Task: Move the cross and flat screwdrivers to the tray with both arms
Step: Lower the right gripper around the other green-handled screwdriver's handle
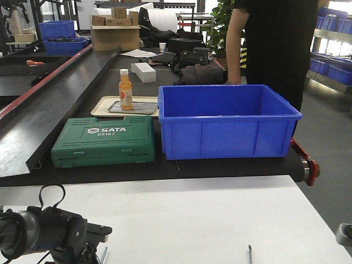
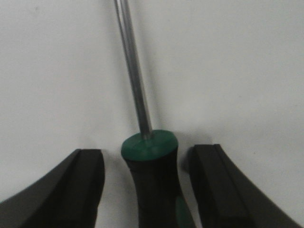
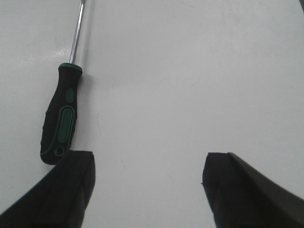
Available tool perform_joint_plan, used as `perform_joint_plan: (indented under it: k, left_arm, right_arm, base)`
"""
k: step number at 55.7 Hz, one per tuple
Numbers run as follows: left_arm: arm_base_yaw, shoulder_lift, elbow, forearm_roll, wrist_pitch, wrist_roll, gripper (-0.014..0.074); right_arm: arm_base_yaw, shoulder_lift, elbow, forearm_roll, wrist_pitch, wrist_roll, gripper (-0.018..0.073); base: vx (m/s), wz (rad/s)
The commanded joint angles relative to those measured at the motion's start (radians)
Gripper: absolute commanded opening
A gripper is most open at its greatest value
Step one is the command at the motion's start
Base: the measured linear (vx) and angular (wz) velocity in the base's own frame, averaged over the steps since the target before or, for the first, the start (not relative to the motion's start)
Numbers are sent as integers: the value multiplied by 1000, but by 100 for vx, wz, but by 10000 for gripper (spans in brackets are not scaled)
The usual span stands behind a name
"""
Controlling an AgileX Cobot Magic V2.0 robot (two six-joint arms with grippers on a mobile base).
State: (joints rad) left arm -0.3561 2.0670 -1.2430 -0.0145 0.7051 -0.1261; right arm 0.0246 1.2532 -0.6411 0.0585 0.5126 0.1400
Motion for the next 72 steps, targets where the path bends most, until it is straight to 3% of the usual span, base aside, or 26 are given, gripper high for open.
perform_joint_plan:
  k: [1,16,30,43,64,72]
  left_arm:
    - [-5,-14,-11,-18,-7,8,357]
    - [-5,-14,-11,-18,-8,8,-8]
    - [-5,-14,-11,-18,-11,8,-6]
    - [-5,-14,-11,-18,8,8,-6]
    - [-5,-14,-11,-18,20,8,-6]
    - [-5,-14,-11,-18,20,8,-6]
  right_arm:
    - [2,78,-123,11,12,-43,551]
    - [152,340,-366,8,55,12,551]
    - [255,560,-544,-3,156,108,548]
    - [275,670,-601,-133,169,344,519]
    - [273,757,-607,-154,133,355,506]
    - [273,759,-606,-154,149,355,426]
  base:
    - [0,0]
    - [0,0]
    - [0,0]
    - [0,0]
    - [0,0]
    - [0,0]
